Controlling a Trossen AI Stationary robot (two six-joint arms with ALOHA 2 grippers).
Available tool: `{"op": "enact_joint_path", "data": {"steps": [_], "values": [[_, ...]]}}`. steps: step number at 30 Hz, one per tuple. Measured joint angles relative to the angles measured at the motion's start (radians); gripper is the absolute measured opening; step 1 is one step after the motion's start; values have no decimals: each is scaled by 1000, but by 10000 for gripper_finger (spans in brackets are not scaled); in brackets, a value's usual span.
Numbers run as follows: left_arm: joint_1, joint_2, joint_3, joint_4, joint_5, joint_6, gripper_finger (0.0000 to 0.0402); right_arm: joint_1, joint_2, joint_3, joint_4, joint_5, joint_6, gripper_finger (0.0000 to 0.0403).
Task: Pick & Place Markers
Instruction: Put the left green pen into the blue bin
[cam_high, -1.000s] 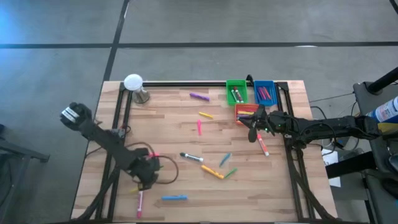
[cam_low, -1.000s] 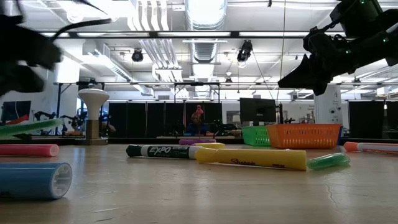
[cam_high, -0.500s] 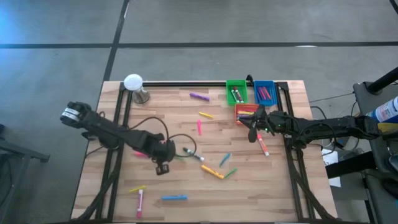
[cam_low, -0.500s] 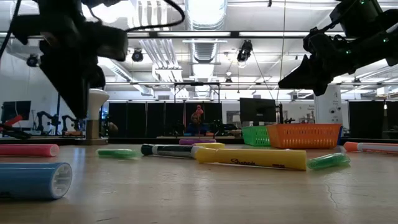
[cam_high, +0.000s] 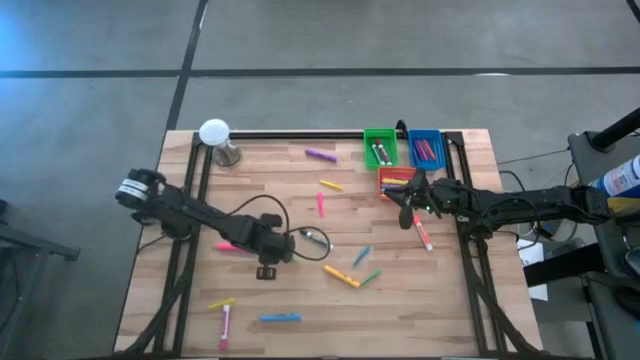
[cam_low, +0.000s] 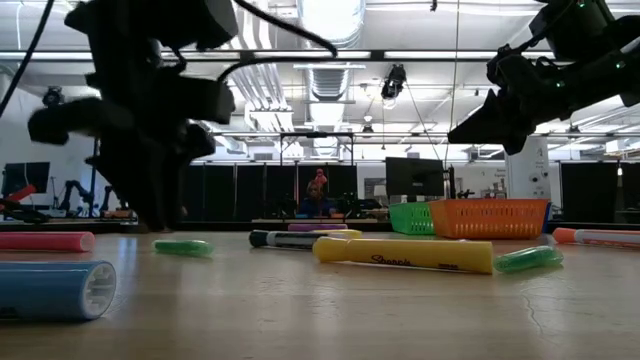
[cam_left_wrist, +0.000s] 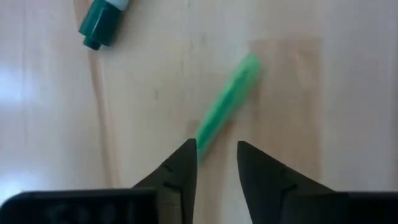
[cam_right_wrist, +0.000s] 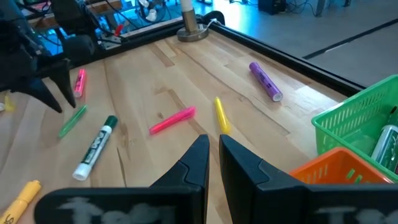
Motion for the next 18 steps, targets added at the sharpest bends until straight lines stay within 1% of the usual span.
{"op": "enact_joint_path", "data": {"steps": [3,6,8,11,14,18], "values": [[16,32,3,-1,-10,52,114,0,6,0,1,0,2,34],[29,60,-4,-3,50,71,115,0,8,0,0,-1,2,34],[29,72,-5,-2,73,82,115,0,7,0,0,0,2,34],[31,85,-4,-13,81,89,110,0,7,0,0,0,1,34],[33,86,-11,-14,84,81,88,0,7,-1,0,-1,-1,34],[42,70,-34,2,86,33,38,0,7,-1,0,0,-1,34]]}}
